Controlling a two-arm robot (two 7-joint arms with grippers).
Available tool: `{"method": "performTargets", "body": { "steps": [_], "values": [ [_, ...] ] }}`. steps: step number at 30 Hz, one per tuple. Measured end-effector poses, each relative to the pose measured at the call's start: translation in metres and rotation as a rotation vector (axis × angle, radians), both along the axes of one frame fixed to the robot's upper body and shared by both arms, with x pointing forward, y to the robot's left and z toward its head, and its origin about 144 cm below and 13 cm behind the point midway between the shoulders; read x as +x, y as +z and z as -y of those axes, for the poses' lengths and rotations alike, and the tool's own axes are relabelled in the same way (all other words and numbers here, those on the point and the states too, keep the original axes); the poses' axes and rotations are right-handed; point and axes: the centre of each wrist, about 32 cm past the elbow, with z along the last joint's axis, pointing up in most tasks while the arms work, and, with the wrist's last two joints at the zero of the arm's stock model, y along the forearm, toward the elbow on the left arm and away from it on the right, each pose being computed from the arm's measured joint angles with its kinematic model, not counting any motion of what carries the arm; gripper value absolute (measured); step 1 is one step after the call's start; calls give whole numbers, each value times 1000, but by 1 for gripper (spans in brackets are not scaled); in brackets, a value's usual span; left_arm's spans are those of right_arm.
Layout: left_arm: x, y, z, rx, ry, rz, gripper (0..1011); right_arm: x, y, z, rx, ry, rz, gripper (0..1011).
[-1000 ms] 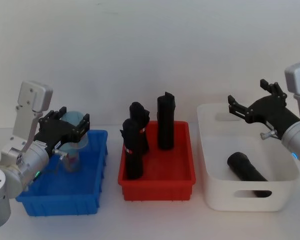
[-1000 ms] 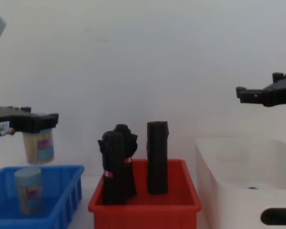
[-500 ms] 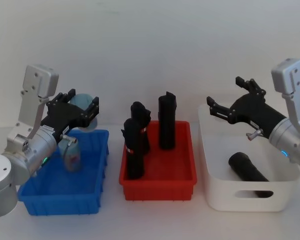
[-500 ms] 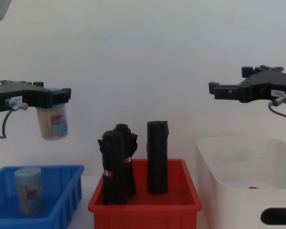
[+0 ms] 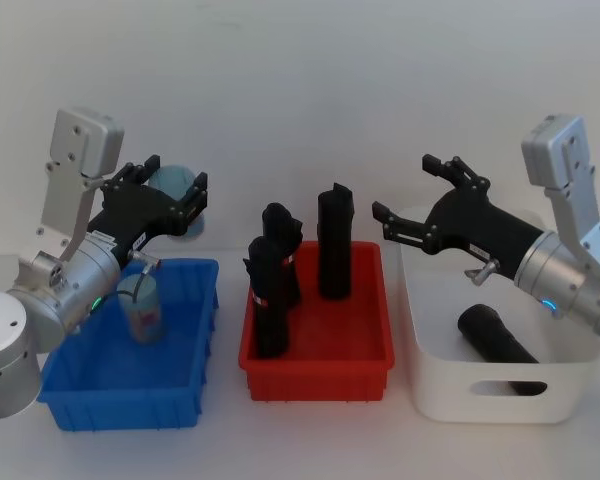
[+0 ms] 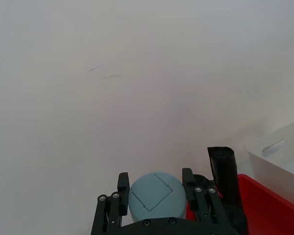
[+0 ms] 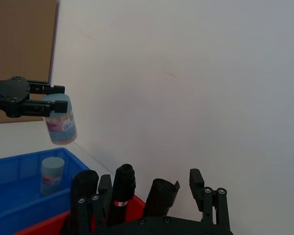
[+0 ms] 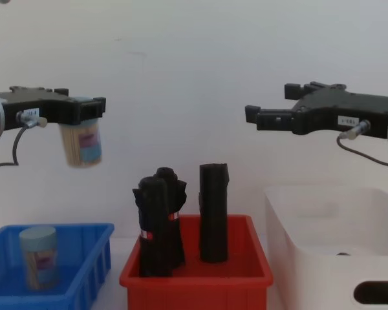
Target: Pick the cotton swabs from the blue box and place them into the white box.
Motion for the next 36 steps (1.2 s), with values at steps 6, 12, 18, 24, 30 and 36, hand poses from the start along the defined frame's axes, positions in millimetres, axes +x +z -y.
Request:
{"method": "performTargets", "body": {
  "steps": [6,12,18,24,30,36],
  "values": [
    [1,6,3,4,-13,18,668,2,0,-4,-3,34,8,1002],
    [1,10,7,7,-27,32,668,5,-1,-11,-15,69,17,1002],
    [1,12,10,10,-37,41,668,13,-2,-20,-42,127,26,1002],
    [0,14,15,12,-49,47,666,29,0,-34,-83,211,45,1002],
    [0,15,20,13,-61,53,666,42,0,-45,-110,265,57,1002],
    [-1,17,24,15,-71,59,666,52,1,-55,-136,293,67,1002]
  ]
}}
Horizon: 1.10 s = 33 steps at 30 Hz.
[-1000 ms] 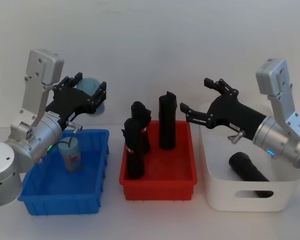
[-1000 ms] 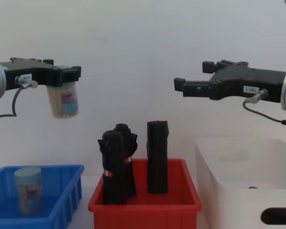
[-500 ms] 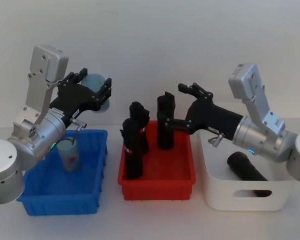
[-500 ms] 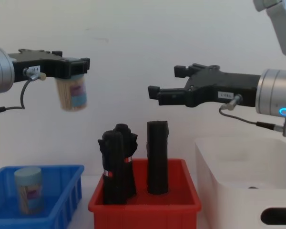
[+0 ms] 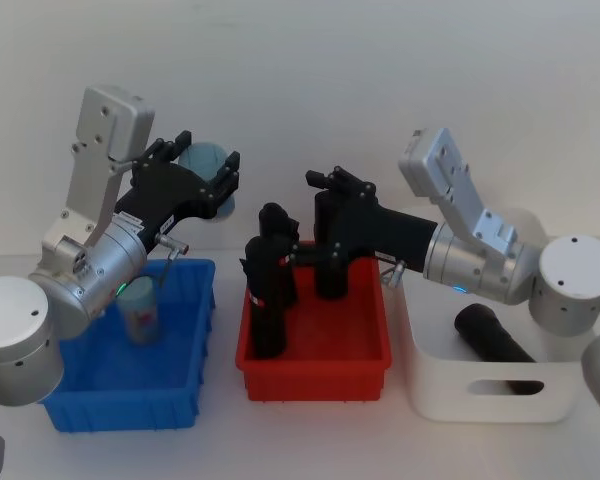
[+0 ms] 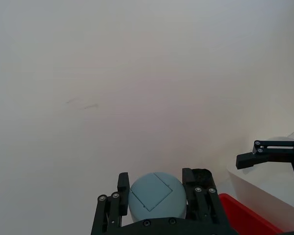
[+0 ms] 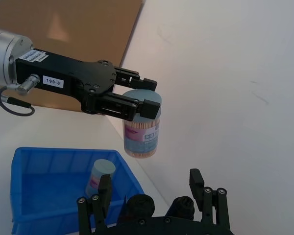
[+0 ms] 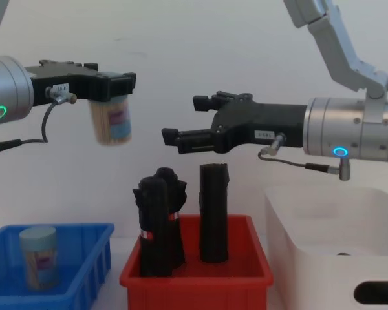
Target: Pick the cotton swabs from the blue box and place them into the white box.
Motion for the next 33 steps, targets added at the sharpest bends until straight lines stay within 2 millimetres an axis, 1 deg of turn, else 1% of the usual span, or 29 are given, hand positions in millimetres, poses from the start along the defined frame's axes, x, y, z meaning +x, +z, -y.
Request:
{"method": "performTargets", "body": {
  "steps": [9,23,33],
  "values": [
    [-1,5,5,6,-14,15,666,9,-2,-11,-20,11,9,1002],
    [-5,13,11,19,-33,29,666,15,-6,-22,-17,1,16,1002],
    [-7,14,15,24,-44,25,666,17,-9,-27,-3,-10,19,1002]
  ]
}}
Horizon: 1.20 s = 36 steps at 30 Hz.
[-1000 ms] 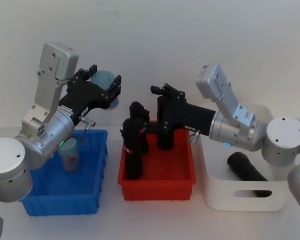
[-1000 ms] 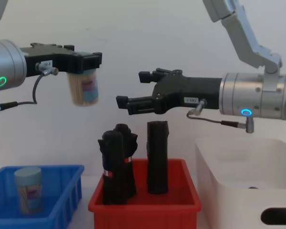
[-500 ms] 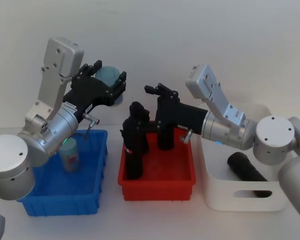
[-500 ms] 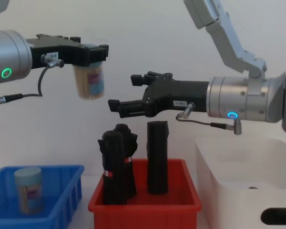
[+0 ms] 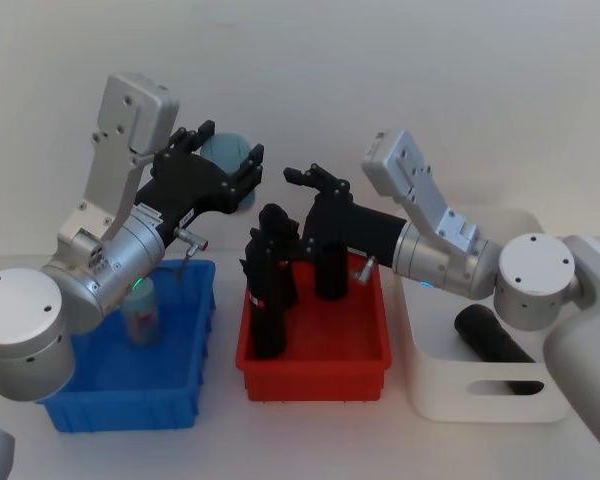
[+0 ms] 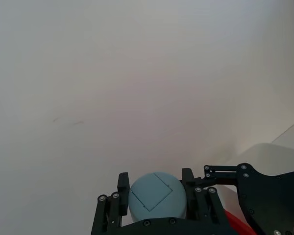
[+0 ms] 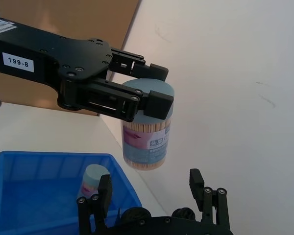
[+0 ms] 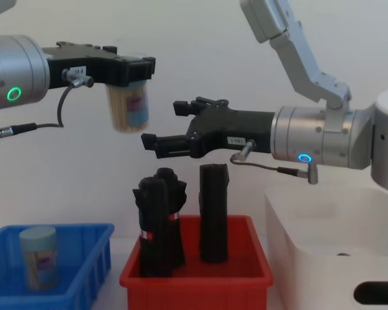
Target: Pick the cotton swabs from the blue box and place them into the white box.
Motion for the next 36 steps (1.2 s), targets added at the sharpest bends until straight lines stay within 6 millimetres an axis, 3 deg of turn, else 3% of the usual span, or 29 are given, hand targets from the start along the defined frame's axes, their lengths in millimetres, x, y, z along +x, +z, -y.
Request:
{"method": "performTargets", "body": {
  "steps": [36],
  "values": [
    [3,-3,16,5,-59,-15,668,9,0,-14,50,5,-35,1002]
  ]
}}
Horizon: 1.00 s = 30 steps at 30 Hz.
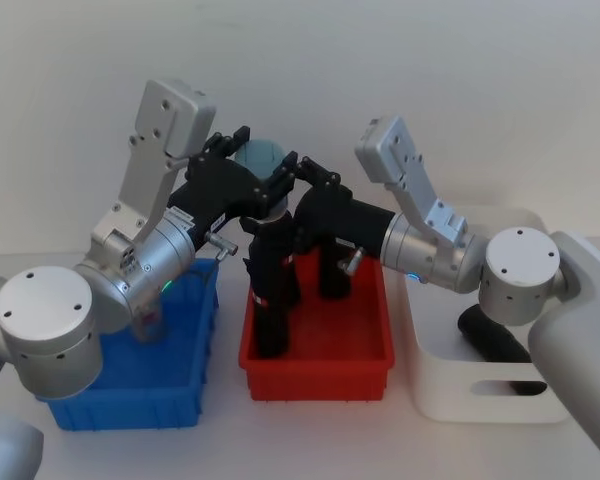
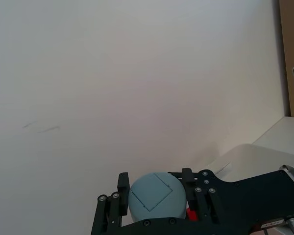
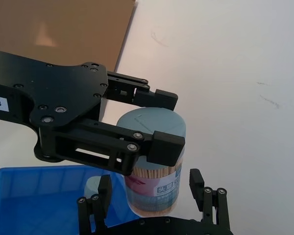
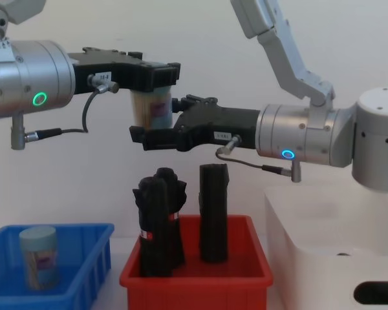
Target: Pick the cotton swabs from the blue box and place them into the white box.
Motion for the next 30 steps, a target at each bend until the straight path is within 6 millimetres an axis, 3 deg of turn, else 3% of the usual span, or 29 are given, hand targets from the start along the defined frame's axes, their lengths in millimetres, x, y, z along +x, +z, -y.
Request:
{"method": "performTargets", "body": {
  "steps": [8,21,30],
  "values": [
    [0,-1,1,4,-11,-8,668,1,0,-2,9,-13,6,988],
    [1,-1,2,6,-18,-12,666,2,-1,-4,15,-21,10,644],
    [1,-1,2,7,-19,-14,666,2,-1,-4,16,-23,11,640]
  ]
}}
